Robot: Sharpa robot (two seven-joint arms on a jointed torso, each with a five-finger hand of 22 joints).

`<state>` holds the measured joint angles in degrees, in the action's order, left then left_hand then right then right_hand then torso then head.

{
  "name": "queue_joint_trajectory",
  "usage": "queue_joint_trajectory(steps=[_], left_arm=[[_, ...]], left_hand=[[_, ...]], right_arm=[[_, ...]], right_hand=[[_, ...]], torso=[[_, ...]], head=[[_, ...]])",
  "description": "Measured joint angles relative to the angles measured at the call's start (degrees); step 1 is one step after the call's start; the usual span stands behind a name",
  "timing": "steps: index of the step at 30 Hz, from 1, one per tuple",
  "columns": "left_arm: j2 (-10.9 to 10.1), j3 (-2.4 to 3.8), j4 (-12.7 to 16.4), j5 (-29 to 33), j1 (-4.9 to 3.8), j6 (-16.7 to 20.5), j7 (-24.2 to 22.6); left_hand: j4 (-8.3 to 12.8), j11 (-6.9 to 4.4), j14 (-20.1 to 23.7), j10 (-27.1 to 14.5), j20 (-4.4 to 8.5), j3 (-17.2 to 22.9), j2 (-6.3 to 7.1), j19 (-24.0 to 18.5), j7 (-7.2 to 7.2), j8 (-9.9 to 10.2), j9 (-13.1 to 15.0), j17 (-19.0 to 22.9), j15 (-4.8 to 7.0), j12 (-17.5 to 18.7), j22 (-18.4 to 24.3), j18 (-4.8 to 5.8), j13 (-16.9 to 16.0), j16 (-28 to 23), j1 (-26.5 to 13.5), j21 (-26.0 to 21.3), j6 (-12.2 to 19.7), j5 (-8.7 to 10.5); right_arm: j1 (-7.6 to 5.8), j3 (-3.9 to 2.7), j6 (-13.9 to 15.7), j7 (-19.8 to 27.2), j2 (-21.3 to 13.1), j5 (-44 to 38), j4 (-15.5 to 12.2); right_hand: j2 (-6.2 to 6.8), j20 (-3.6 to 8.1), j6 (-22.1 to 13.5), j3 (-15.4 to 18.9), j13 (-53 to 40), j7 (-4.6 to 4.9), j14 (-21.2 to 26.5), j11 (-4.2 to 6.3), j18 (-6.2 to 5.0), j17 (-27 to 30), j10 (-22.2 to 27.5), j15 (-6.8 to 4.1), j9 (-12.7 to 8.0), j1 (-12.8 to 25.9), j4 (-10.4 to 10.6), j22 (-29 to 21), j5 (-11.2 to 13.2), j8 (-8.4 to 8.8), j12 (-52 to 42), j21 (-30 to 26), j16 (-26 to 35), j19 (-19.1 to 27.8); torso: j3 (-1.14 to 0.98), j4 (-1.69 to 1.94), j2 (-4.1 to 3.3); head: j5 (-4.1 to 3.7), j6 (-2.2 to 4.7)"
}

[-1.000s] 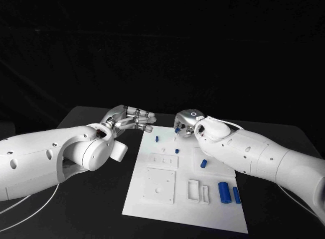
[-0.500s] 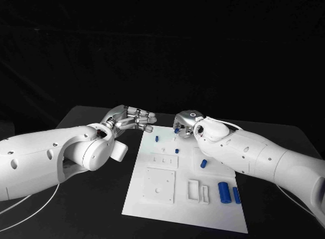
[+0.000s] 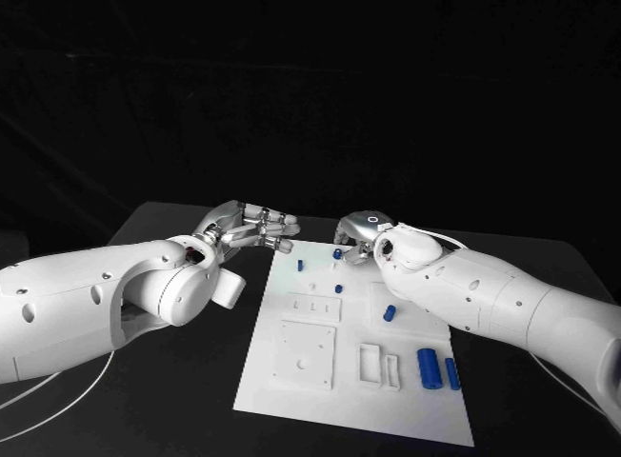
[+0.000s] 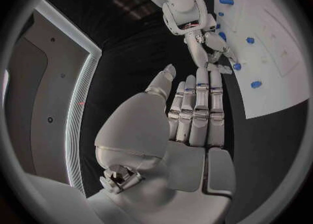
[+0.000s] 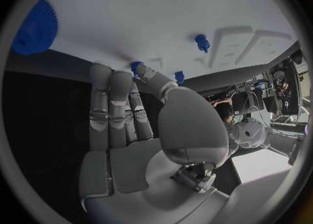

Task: Assemble the parts on the task board

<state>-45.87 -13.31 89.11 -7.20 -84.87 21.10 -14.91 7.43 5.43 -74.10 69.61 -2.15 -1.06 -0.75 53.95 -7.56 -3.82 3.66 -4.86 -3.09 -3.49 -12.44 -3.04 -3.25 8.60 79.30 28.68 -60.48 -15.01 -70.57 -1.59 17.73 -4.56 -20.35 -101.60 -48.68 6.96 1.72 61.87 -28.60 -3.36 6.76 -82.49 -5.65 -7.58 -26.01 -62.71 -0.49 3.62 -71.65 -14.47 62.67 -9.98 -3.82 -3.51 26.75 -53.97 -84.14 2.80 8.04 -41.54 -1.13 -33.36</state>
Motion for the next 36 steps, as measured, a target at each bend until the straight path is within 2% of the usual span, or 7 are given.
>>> queue_joint_trajectory(steps=[8, 18, 24, 26, 28, 31, 36], left_arm=[[-0.2, 0.0, -0.3, 0.0, 0.0, 0.0, 0.0], [-0.8, 0.0, -0.6, 0.0, -0.02, 0.0, 0.0], [-1.0, -0.01, -0.9, 0.0, -0.02, 0.0, 0.0], [-1.0, -0.01, -0.9, 0.0, -0.02, 0.0, 0.0], [-1.0, -0.01, -1.0, 0.0, -0.02, 0.0, 0.0], [-1.1, -0.03, -1.0, 0.0, -0.02, 0.0, 0.0], [-1.1, -0.05, -1.1, 0.0, -0.02, 0.0, 0.0]], left_hand=[[0.0, 0.12, 0.0, -0.1, 0.0, 0.0, 0.0, 0.0, -0.11, 0.0, 0.0, 0.0, 0.0, 0.0, 0.1, 0.0, 0.0, 0.0, 0.0, 0.0, 0.1, 0.0], [0.0, 0.21, 0.0, -0.2, 0.0, 0.0, 0.0, 0.0, -0.2, 0.0, 0.0, 0.0, 0.0, 0.0, 0.2, 0.0, 0.0, 0.0, 0.0, 0.0, 0.2, 0.0], [0.0, 0.21, 0.0, -0.2, 0.0, 0.0, 0.0, 0.0, -0.2, 0.0, 0.0, 0.0, 0.0, 0.0, 0.2, 0.0, 0.0, 0.0, 0.0, 0.0, 0.2, 0.0], [0.0, 0.21, 0.0, -0.2, 0.0, 0.0, 0.0, 0.0, -0.2, 0.0, 0.0, 0.0, 0.0, 0.0, 0.2, 0.0, 0.0, 0.0, 0.0, 0.3, 0.2, 0.0], [0.0, 0.21, 0.0, -0.2, 0.0, 0.0, 0.0, 0.0, -0.2, 0.0, 0.0, 0.0, 0.0, 0.0, 0.2, 0.0, 0.0, 0.0, 0.0, 0.3, 0.2, 0.0], [0.0, 0.21, 0.0, -0.2, 0.0, 0.0, 0.0, 0.0, -0.2, 0.0, 0.0, 0.0, 0.0, 0.0, 0.2, 0.0, 0.0, 0.0, 0.0, 0.3, 0.2, 0.0], [0.0, 0.21, 0.0, -0.2, 0.0, 0.0, 0.0, 0.0, -0.2, 0.0, 0.0, 0.0, 0.0, 0.0, 0.2, 0.0, 0.0, 0.0, 0.0, 0.3, 0.2, 0.0]], right_arm=[[0.01, -0.1, 1.4, 0.4, -3.5, 1.3, -4.5], [-0.03, -3.94, 2.9, 0.8, -13.5, 4.4, -14.4], [-0.12, -5.38, 2.3, 1.0, -18.0, 5.3, -16.6], [-0.12, -5.54, 1.7, 1.0, -18.7, 5.6, -16.7], [-0.11, -5.65, 0.9, 1.1, -19.2, 5.9, -16.6], [-0.11, -5.75, -0.7, 1.2, -19.6, 6.4, -16.1], [-0.07, -5.79, -3.4, 1.2, -19.4, 7.5, -14.3]], right_hand=[[0.25, 0.0, -0.4, 1.5, 0.0, 0.03, 0.2, 0.03, -0.58, 0.2, -0.1, 0.19, 0.0, 0.3, 0.4, -0.2, -1.6, 0.0, 0.0, -1.3, 0.0, 0.0], [1.06, 0.56, -0.3, 3.0, -0.1, 0.15, 0.1, 1.84, -0.83, 0.1, -7.5, -0.8, 0.0, 1.1, 1.3, 0.6, -3.1, 0.01, 0.0, -0.9, 0.0, 0.3], [1.76, 3.35, -0.4, 8.7, -3.0, -0.84, 0.2, 5.69, 0.92, -0.8, -19.4, -3.6, 0.0, 0.4, 2.1, 2.0, -3.1, 0.01, -0.5, 1.0, 0.0, 0.2], [1.84, 4.56, -0.4, 14.7, -12.3, -1.2, 0.0, 6.7, 2.41, -1.6, -20.9, -4.39, 0.0, -1.2, 3.0, 2.9, -4.1, 0.02, -5.3, 1.9, 0.0, 0.2], [0.27, 4.97, -1.1, 21.2, -35.2, -1.66, 0.8, 6.47, 3.67, -5.1, -11.6, -4.79, 0.0, -3.2, 4.3, 6.0, -5.3, 0.02, -24.9, 6.4, -2.0, 0.2], [-0.01, 4.82, -1.6, 23.2, -48.5, -1.29, 1.1, 6.49, 3.68, -9.6, -7.1, -4.46, 0.0, -3.5, 5.0, 9.1, -6.5, 0.02, -39.6, 10.3, -3.5, 0.1], [-0.01, 4.29, -2.5, 24.7, -61.8, -1.03, 1.1, 5.92, 3.68, -21.9, -9.1, -3.94, 0.0, -3.5, 6.8, 12.3, -8.5, 0.02, -56.4, 16.1, -7.3, 0.2]], torso=[[-0.06, -0.09, 0.05], [-0.18, -0.85, 0.21], [-0.37, -1.56, 0.4], [-0.44, -1.7, 0.43], [-0.53, -1.82, 0.47], [-0.68, -1.96, 0.51], [-0.81, -2.09, 0.52]], head=[[-0.34, 0.28], [-1.03, 0.91], [-1.39, 1.08], [-1.47, 1.11], [-1.59, 1.12], [-1.79, 1.06], [-2.07, 0.96]])
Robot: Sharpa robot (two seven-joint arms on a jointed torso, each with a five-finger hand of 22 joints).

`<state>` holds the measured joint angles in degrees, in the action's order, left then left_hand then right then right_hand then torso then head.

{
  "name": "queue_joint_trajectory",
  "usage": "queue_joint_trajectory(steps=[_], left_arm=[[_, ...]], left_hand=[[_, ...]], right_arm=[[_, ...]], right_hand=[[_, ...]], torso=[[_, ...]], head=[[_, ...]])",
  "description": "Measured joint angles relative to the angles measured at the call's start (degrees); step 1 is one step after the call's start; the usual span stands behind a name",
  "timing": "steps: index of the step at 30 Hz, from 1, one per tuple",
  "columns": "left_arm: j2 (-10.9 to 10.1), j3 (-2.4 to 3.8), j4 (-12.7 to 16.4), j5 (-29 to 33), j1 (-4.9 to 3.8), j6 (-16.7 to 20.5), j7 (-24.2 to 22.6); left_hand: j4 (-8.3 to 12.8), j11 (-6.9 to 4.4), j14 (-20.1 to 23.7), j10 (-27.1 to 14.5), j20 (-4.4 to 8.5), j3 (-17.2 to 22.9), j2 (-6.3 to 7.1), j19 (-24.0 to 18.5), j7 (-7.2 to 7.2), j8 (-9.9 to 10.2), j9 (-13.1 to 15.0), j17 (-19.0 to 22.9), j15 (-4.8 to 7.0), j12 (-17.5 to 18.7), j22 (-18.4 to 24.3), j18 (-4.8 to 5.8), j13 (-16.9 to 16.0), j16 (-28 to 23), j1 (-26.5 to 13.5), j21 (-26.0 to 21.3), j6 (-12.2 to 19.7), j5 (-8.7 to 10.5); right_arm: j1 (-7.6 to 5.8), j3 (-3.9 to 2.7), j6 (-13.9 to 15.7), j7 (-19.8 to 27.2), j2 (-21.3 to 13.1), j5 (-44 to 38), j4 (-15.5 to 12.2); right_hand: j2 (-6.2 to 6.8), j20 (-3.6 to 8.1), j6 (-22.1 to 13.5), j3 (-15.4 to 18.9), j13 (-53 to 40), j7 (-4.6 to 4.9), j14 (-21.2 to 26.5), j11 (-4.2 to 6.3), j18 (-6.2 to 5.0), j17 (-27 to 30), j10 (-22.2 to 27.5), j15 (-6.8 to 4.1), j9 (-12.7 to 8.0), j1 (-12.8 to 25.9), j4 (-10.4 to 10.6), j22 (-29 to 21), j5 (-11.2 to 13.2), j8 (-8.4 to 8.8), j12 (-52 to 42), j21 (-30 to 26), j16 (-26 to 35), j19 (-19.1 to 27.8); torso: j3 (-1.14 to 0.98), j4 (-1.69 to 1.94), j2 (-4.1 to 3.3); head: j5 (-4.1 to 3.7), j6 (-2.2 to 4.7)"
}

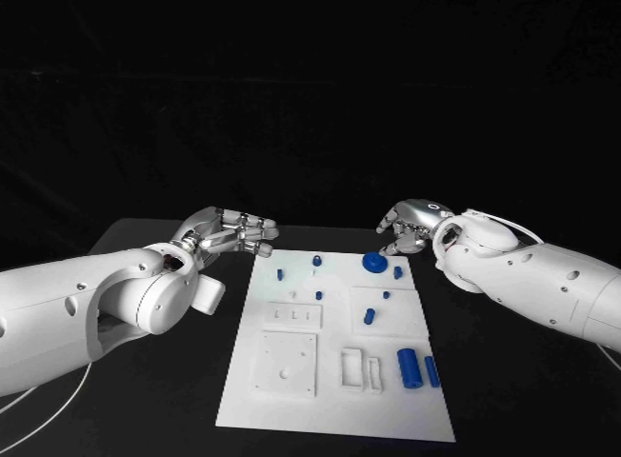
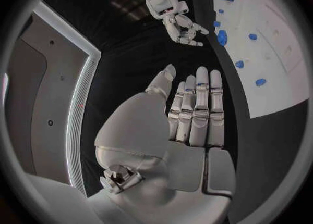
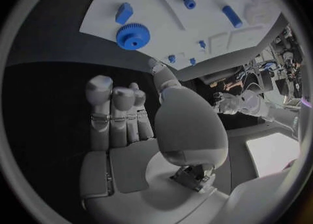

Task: Assemble the parts on the task board

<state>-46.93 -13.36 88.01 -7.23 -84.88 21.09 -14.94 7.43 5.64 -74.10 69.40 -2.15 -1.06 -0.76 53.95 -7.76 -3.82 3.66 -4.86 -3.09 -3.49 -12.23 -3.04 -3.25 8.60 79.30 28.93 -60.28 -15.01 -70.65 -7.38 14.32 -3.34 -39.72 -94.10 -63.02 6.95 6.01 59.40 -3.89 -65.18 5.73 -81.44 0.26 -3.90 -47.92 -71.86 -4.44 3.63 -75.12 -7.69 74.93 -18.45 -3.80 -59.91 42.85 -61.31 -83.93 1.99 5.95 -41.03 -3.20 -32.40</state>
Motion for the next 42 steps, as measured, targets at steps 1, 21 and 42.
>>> queue_joint_trajectory(steps=[1, 21, 42], left_arm=[[0.0, -0.01, 0.0, 0.0, 0.0, 0.0, 0.0], [0.0, -0.12, -0.2, 0.0, 0.0, -0.1, 0.0], [0.1, -0.12, -0.2, 0.0, 0.0, -0.2, 0.0]], left_hand=[[0.0, 0.0, 0.0, 0.0, 0.0, 0.0, 0.0, 0.0, 0.0, 0.0, 0.0, 0.0, 0.0, 0.0, 0.0, 0.0, 0.0, 0.0, 0.0, 0.0, 0.0, 0.0], [0.0, 0.0, 0.0, 0.0, 0.0, 0.0, 0.0, 0.0, 0.0, 0.0, 0.0, 0.0, 0.0, 0.0, 0.0, 0.0, 0.0, 0.0, 0.0, 0.0, 0.0, 0.0], [0.0, 0.0, 0.0, 0.0, 0.0, 0.0, 0.0, 0.0, 0.0, 0.0, 0.0, 0.0, 0.0, 0.0, 0.2, 0.0, 0.0, 0.0, 0.0, 0.0, 0.0, 0.0]], right_arm=[[0.01, 0.0, -0.6, 0.0, 0.2, 0.3, 0.4], [1.73, -0.02, -5.7, 0.5, 4.4, 3.4, 7.0], [1.87, -0.04, -6.1, 0.8, 4.7, 4.2, 8.5]], right_hand=[[0.0, 0.0, -0.1, 0.1, -1.2, 0.08, -0.1, -0.03, 0.0, -1.6, -0.5, 0.14, 0.0, 0.0, 0.4, 0.0, -0.3, 0.0, -1.6, 0.9, -0.3, 0.0], [0.0, -0.2, -2.8, 1.2, -5.5, 0.25, -0.7, 0.08, -0.01, -9.1, -2.5, 0.34, -0.1, 0.0, 1.6, 0.0, -2.9, 0.01, -6.8, 5.1, -1.7, -0.2], [-1.51, -0.4, -0.8, -1.3, -6.1, 0.23, -1.0, -0.17, -0.01, -10.2, -2.8, 0.54, -0.1, 1.5, 0.1, 0.0, -3.1, 0.01, -7.5, 6.8, -1.9, 0.0]], torso=[[0.0, 0.01, 0.0], [-0.2, 0.38, -0.31], [-0.25, 0.23, -0.25]], head=[[-0.1, -0.04], [-0.91, -0.41], [-1.02, -0.87]])
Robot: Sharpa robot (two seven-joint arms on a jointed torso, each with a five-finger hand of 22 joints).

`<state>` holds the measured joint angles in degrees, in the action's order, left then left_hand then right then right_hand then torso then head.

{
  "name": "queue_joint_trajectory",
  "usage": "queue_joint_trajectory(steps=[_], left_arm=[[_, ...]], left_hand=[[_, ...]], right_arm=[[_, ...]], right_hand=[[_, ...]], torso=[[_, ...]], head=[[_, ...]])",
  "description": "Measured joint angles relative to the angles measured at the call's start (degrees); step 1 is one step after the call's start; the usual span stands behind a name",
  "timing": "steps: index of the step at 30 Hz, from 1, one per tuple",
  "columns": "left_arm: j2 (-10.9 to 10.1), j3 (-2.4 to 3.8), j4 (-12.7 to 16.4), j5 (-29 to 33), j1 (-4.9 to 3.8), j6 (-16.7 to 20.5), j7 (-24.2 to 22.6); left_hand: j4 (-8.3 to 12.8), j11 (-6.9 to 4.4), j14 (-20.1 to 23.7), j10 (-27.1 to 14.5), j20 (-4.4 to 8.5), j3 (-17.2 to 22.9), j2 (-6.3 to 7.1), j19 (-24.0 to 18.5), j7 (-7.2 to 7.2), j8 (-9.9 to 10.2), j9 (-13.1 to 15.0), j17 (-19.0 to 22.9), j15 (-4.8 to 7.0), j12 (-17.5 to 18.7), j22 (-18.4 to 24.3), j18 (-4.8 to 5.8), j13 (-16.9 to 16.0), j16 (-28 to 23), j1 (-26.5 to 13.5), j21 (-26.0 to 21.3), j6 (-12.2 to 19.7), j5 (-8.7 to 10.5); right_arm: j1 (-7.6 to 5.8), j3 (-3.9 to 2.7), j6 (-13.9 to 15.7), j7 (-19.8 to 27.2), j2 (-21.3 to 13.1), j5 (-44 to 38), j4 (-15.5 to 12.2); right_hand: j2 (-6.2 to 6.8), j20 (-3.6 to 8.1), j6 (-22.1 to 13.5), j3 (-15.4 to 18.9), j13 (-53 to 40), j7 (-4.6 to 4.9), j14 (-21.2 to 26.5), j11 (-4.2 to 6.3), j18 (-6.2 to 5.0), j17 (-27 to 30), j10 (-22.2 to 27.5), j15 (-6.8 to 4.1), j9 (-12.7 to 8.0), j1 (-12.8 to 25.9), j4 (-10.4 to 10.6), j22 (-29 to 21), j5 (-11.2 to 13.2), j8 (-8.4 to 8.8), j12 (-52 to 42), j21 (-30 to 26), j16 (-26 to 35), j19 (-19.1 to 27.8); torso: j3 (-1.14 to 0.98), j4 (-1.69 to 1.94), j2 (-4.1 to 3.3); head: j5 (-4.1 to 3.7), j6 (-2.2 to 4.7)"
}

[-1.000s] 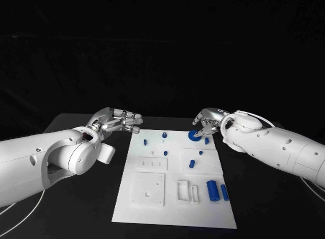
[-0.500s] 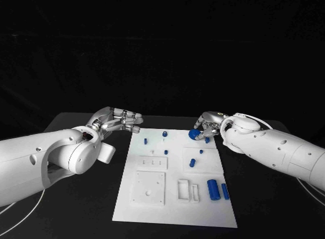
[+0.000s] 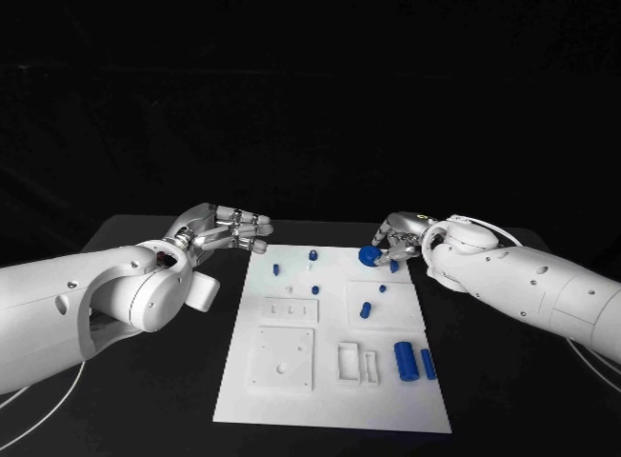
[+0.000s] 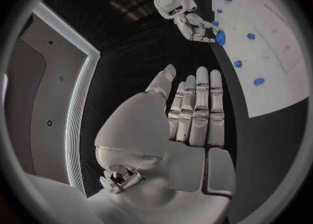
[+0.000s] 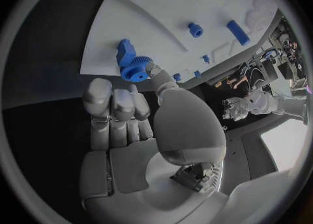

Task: Assemble the parts on the task board

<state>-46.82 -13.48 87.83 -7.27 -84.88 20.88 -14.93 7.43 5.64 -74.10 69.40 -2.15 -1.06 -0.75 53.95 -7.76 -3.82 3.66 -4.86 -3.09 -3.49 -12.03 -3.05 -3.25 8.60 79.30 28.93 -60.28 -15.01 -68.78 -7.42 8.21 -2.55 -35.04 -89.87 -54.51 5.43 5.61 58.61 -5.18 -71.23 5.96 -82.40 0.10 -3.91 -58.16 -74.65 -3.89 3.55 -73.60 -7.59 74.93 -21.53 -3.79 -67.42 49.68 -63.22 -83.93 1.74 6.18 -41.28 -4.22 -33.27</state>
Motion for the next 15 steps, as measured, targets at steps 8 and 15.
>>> queue_joint_trajectory(steps=[8, 15], left_arm=[[0.0, 0.0, 0.0, 0.0, 0.0, 0.0, 0.0], [0.0, -0.01, 0.0, 0.0, 0.0, 0.0, 0.0]], left_hand=[[0.0, 0.0, 0.0, 0.0, 0.0, 0.0, 0.0, 0.0, 0.0, 0.0, 0.0, 0.0, 0.0, 0.0, 0.0, 0.0, 0.0, 0.0, 0.0, 0.0, 0.0, 0.0], [0.0, 0.0, 0.0, 0.0, 0.0, 0.0, 0.0, 0.0, 0.0, 0.0, 0.0, 0.0, 0.0, 0.0, 0.0, 0.0, 0.0, 0.0, 0.0, 0.0, 0.0, 0.0]], right_arm=[[0.0, 0.0, -0.2, 0.1, 0.9, 0.3, 0.8], [0.01, 0.0, -0.5, 0.2, 1.7, 0.5, 1.8]], right_hand=[[0.38, 0.0, 0.0, 0.0, -0.1, 0.0, 0.0, 0.0, 0.0, -0.2, 0.0, 0.0, 0.0, 0.4, 0.0, 0.0, 0.0, 0.0, -0.3, 0.1, -0.2, 0.0], [0.38, 0.0, 0.0, 0.5, -0.2, -0.01, 0.0, 0.0, 0.0, -0.3, 0.0, 0.0, 0.0, 0.4, 0.5, 0.0, 0.0, 0.0, -0.3, 0.2, -0.2, 0.0]], torso=[[0.0, 0.1, 0.01], [0.02, 0.16, 0.01]], head=[[-0.05, 0.03], [-0.09, 0.02]])
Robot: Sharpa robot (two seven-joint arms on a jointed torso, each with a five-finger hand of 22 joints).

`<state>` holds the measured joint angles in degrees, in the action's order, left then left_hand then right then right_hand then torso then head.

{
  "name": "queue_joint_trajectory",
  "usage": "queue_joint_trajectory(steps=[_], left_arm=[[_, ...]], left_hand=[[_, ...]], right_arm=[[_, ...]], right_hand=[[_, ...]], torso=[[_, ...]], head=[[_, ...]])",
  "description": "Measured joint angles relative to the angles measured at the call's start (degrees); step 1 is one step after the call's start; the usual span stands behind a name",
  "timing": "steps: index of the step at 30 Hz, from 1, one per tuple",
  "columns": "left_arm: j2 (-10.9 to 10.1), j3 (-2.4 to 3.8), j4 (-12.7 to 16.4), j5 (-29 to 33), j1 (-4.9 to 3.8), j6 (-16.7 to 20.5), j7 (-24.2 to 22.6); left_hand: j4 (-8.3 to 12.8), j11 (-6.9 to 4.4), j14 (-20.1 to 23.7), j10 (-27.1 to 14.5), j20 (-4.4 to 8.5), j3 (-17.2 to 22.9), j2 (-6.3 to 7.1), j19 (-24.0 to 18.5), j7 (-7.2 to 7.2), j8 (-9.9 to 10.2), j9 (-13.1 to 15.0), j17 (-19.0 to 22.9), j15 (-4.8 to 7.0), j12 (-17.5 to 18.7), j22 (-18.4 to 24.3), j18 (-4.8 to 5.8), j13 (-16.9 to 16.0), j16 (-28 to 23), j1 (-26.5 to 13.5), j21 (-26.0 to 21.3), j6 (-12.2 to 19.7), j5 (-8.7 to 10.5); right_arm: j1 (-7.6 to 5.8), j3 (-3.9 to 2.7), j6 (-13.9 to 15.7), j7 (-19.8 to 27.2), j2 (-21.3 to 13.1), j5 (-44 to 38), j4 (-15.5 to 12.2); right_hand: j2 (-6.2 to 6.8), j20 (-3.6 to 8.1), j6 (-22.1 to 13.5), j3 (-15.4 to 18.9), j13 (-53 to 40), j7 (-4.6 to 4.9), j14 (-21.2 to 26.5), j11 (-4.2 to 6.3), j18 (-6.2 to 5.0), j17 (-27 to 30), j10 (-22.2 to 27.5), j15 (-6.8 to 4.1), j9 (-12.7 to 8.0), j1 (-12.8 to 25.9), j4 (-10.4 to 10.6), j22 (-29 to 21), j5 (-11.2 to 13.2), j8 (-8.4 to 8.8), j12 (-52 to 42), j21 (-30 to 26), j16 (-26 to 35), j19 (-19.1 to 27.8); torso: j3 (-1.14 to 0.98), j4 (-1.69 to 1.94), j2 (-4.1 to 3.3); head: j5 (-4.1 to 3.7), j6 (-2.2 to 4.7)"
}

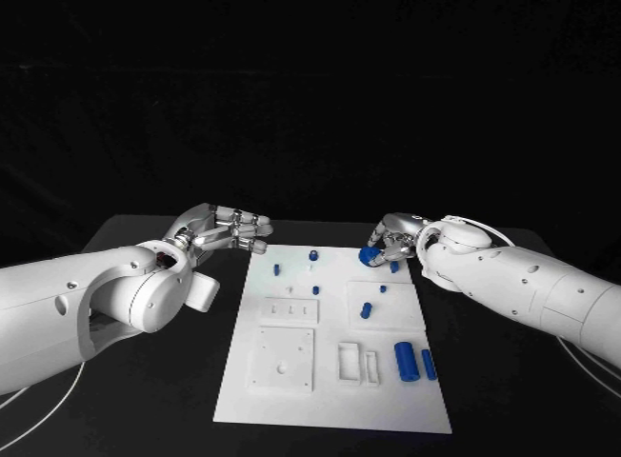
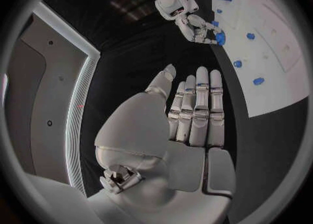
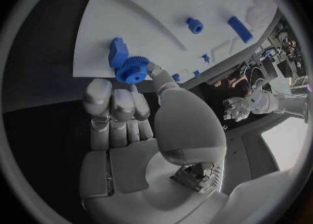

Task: Assemble the parts on the task board

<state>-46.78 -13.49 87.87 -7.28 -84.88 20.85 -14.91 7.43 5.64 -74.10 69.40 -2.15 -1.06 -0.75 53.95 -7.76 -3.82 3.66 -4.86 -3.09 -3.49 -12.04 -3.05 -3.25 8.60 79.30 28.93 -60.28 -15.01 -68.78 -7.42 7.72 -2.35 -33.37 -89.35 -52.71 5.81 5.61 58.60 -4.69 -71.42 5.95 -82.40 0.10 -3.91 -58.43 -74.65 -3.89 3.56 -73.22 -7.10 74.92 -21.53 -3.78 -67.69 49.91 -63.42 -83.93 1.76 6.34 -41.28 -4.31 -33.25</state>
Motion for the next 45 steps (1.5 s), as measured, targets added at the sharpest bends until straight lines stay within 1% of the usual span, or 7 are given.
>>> queue_joint_trajectory(steps=[12, 15, 18, 24, 33, 42, 45], left_arm=[[0.1, 0.0, -0.1, 0.0, 0.0, 0.0, 0.0], [0.1, 0.0, -0.1, 0.0, 0.0, 0.0, 0.0], [0.1, 0.0, -0.1, 0.0, 0.0, -0.1, 0.0], [0.1, 0.0, -0.1, 0.0, 0.0, -0.1, 0.1], [0.2, 0.0, -0.1, 0.0, 0.0, -0.2, 0.2], [0.2, 0.0, -0.1, 0.0, 0.0, -0.3, 0.3], [0.2, 0.0, -0.1, 0.0, 0.0, -0.3, 0.4]], left_hand=[[0.0, 0.0, 0.0, 0.0, 0.0, 0.0, 0.0, 0.0, 0.0, 0.0, 0.0, 0.0, 0.0, 0.0, 0.0, 0.0, 0.0, 0.0, 0.0, 0.0, 0.0, 0.0], [0.0, 0.0, 0.0, 0.0, 0.0, 0.0, 0.0, 0.0, 0.0, 0.0, 0.0, 0.0, 0.0, 0.0, 0.0, 0.0, 0.0, 0.0, 0.0, 0.0, 0.0, 0.0], [0.0, 0.0, 0.0, 0.0, 0.0, 0.0, 0.0, 0.0, 0.0, 0.0, 0.0, 0.0, 0.0, 0.0, 0.0, 0.0, 0.0, 0.0, 0.0, 0.0, 0.0, 0.0], [0.0, -0.21, 0.0, -0.2, 0.0, 0.0, 0.0, 0.0, 0.0, 0.0, 0.0, 0.0, 0.0, 0.0, 0.2, 0.0, 0.0, 0.0, 0.0, 0.4, 0.0, 0.0], [0.0, -0.21, 0.0, -0.2, 0.0, 0.0, 0.0, 0.0, 0.0, 0.0, 0.0, 0.0, 0.0, 0.0, 0.2, 0.0, 0.0, 0.0, 0.0, 0.4, 0.0, 0.0], [0.0, 0.01, 0.0, -0.4, 0.0, 0.0, 0.0, 0.0, 0.0, 0.0, 0.0, 0.0, 0.0, 0.0, 0.3, 0.0, 0.0, 0.0, 0.0, 0.4, 0.0, 0.0], [0.0, 0.01, 0.0, -0.4, 0.0, 0.0, 0.0, 0.0, 0.0, 0.0, 0.0, 0.0, 0.0, 0.0, 0.4, 0.0, 0.0, 0.0, 0.0, 0.4, 0.0, 0.0]], right_arm=[[-0.04, 0.01, -0.3, 0.2, 0.4, 0.1, 0.8], [-0.02, 0.02, -0.4, 0.2, 0.3, 0.1, 1.1], [0.01, 0.03, -0.6, 0.2, 0.3, 0.2, 1.3], [-0.01, 0.02, -1.0, 0.4, 0.2, 0.3, 1.5], [-0.08, -0.05, -1.6, 0.7, 0.5, 0.7, 2.0], [-0.08, -0.06, -2.3, 1.0, 0.5, 1.0, 2.3], [-0.09, -0.07, -2.5, 1.1, 0.5, 1.1, 2.3]], right_hand=[[0.0, 0.0, 0.1, 0.0, 0.0, 0.13, 0.0, 0.0, 0.0, -0.1, 0.0, 0.0, 0.0, 0.0, 0.0, 0.0, 0.0, 0.02, 0.0, 0.3, 0.0, 0.0], [0.0, 0.0, 0.1, 0.0, 0.0, 0.13, 0.0, 0.0, 0.0, -0.1, 0.0, 0.0, 0.0, 0.0, 0.0, 0.0, -0.8, 0.02, 0.0, 0.3, 0.0, 0.0], [-0.49, 0.0, 0.1, -0.2, 0.0, 0.13, 0.0, 0.0, 0.0, -0.3, 0.0, 0.0, 0.0, 0.5, 0.2, 0.0, -1.4, 0.02, 0.0, 0.7, -0.2, 0.0], [-0.61, 0.0, 0.5, -0.5, 0.0, 0.16, 0.0, 0.0, 0.0, -0.3, 0.0, 0.0, 0.0, 0.6, 0.4, 0.0, -1.6, 0.03, 0.0, 0.7, -0.2, 0.0], [-1.22, 0.0, 0.7, -5.3, -0.1, 0.03, -0.2, 0.0, 0.0, -0.5, 0.0, -0.18, -0.1, 2.1, -1.2, 0.0, -2.4, 0.54, 0.0, 1.0, -0.2, 0.0], [-0.3, 0.0, 0.9, -14.2, -0.1, 0.14, -0.2, -0.1, 0.0, -0.7, -0.1, -0.18, -0.1, 4.5, -2.6, 0.0, -5.7, 0.54, 0.0, 1.3, -0.2, 0.0], [-0.3, 0.0, 0.9, -15.3, -0.1, 0.14, -0.2, -0.1, 0.0, -0.7, -0.1, -0.18, -0.1, 4.5, -2.7, 0.0, -6.2, 0.66, 0.0, 1.3, -0.2, 0.0]], torso=[[0.02, -0.1, -0.02], [0.02, -0.12, -0.01], [0.01, -0.13, -0.01], [-0.04, -0.13, 0.0], [-0.06, -0.12, 0.02], [-0.05, -0.11, 0.02], [-0.03, -0.13, 0.02]], head=[[0.07, -0.2], [0.03, -0.26], [-0.02, -0.29], [-0.1, -0.29], [-0.22, -0.35], [-0.3, -0.41], [-0.32, -0.43]])
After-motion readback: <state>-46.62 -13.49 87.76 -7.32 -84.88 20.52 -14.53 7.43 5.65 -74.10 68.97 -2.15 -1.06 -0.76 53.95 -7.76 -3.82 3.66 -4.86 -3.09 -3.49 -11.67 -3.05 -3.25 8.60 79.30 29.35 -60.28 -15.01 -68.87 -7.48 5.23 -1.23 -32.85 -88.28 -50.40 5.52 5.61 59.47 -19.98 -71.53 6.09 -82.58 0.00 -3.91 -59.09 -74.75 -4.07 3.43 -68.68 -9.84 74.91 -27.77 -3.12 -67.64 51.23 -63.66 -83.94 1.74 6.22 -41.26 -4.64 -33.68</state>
